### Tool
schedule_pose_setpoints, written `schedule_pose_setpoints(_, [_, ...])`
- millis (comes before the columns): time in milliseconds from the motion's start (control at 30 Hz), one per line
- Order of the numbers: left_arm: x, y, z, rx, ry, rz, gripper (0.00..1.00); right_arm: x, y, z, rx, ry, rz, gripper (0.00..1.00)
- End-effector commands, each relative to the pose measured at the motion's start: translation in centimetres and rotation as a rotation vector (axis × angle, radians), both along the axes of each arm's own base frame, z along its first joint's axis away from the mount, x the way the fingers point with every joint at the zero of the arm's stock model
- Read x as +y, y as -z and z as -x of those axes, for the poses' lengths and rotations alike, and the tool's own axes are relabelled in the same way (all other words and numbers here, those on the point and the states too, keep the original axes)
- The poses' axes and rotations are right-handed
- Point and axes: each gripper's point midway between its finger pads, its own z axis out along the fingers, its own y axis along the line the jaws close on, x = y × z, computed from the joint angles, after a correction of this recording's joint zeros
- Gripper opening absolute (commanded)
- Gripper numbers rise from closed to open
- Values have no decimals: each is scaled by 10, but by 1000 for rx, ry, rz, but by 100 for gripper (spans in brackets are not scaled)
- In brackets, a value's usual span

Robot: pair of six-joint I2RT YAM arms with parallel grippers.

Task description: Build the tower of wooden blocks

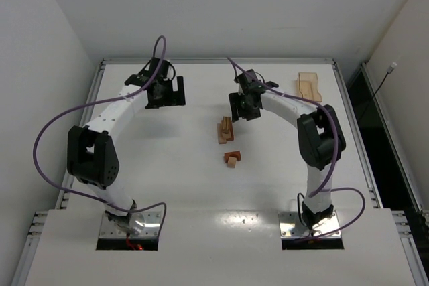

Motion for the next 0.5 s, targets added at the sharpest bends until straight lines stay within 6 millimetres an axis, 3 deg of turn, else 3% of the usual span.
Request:
schedule_pose_setpoints(0, [-3,-14,-7,-42,5,35,98,14,-10,-11,-39,10,-24,55])
schedule_pose_setpoints(467, [-6,-7,-9,-16,19,60,98,21,-7,-15,-39,1,-24,59])
